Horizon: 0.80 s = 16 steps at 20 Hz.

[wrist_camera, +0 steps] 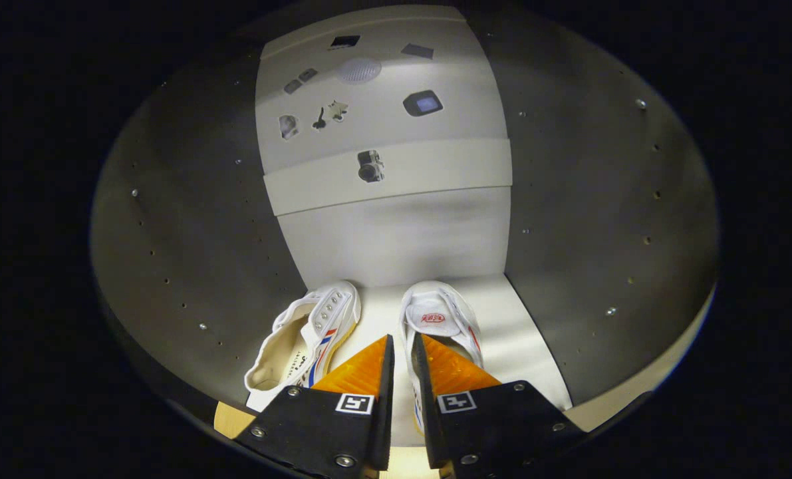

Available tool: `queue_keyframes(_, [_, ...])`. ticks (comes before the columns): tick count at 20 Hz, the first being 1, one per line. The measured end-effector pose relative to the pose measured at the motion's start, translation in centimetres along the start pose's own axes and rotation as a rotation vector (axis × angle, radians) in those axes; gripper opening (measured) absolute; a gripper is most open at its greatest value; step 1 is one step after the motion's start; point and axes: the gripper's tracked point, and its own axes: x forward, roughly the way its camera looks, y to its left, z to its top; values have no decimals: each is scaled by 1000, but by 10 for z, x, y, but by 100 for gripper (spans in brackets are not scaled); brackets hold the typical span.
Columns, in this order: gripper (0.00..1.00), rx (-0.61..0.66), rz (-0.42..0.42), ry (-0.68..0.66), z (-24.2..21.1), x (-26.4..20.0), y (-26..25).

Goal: Open the shoe cabinet door, grab the shoes and put them into the shoe cabinet, then close the shoe cabinet door.

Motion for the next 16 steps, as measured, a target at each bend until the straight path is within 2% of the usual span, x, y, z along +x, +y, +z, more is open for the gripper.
queue_keyframes(16, [21,-35,-51,-108,-18,-172,31])
